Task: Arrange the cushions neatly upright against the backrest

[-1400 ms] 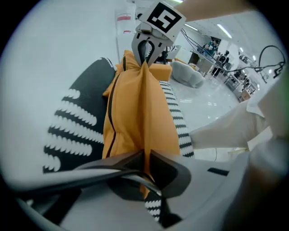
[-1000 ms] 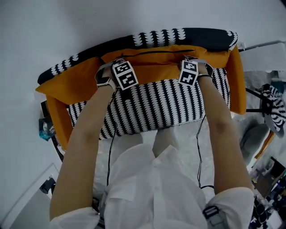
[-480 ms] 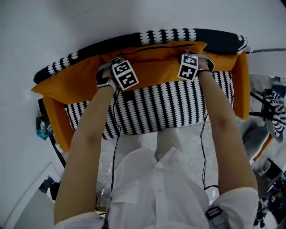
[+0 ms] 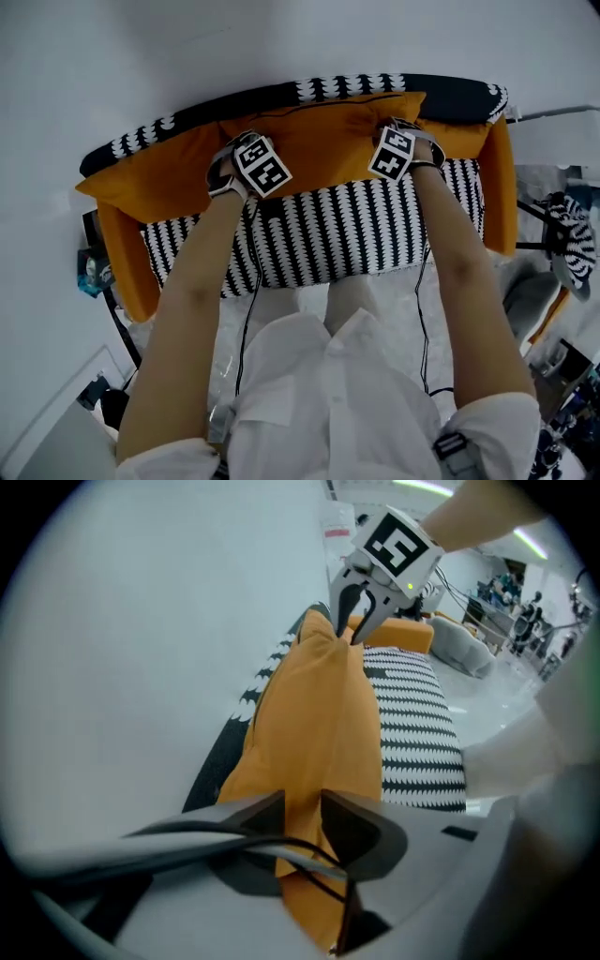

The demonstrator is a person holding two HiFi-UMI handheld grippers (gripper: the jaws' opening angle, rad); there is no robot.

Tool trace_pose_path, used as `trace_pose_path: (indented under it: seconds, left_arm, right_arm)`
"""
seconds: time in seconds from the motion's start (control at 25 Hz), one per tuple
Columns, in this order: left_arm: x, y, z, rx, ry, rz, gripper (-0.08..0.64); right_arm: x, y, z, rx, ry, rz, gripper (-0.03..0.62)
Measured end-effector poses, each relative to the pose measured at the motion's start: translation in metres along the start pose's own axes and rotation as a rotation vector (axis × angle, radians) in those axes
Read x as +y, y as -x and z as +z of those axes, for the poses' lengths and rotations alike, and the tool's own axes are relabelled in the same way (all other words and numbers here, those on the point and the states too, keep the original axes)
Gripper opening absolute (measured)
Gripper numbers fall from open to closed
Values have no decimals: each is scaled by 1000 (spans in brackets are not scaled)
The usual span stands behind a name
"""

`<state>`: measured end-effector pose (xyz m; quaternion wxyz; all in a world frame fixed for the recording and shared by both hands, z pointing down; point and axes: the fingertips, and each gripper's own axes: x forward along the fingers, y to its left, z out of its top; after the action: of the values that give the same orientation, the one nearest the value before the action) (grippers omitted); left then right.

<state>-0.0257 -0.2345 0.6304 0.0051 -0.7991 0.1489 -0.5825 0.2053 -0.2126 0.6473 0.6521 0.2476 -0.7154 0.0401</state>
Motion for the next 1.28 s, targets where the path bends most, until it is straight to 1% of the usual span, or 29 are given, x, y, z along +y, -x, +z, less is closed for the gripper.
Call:
trace_pose_path:
  seconds: [0.08, 0.24, 0.32, 0.4, 0.48, 0.56, 0.6, 0.76, 0.84, 0.92, 1.0, 1.04, 1.28]
  left_arm:
    - [3, 18, 2, -73, 103, 23, 127]
    - [10, 77, 7, -268, 335, 65, 109]
    - [15, 112, 5, -370, 432, 84, 104]
    - [23, 151, -3, -466, 516, 117, 97]
    - [33, 192, -13, -559, 596, 169, 92]
    - [39, 235, -21, -649, 653, 222, 91]
    - [40, 256, -24, -690, 666, 249, 89]
    - [41, 335, -41, -822, 669, 375, 87]
    - [36, 369, -54, -889, 696, 422, 86]
    - [30, 398, -67, -933, 703, 464, 86]
    - [23, 421, -76, -955, 694, 504, 84]
    - [21, 432, -78, -971, 690, 523, 84]
    - [4, 497, -78, -1105, 647, 662, 84]
  right_arm:
    - [-4, 21, 6, -74, -126, -22, 103]
    - [-15, 79, 21, -309, -490, -78, 92]
    - [-19, 113, 25, -423, -664, -111, 83]
    - [-20, 145, 29, -524, -794, -138, 74]
    - [-18, 177, 36, -624, -876, -155, 63]
    - [-14, 211, 42, -709, -914, -178, 58]
    - [-12, 228, 44, -748, -925, -194, 58]
    - [0, 291, 56, -902, -948, -239, 35]
    - [10, 317, 61, -937, -933, -264, 34]
    - [18, 339, 64, -968, -915, -289, 32]
    - [24, 359, 63, -1005, -906, -303, 29]
    - [26, 369, 62, -1021, -898, -314, 16]
    - [41, 420, 59, -1089, -869, -419, 6]
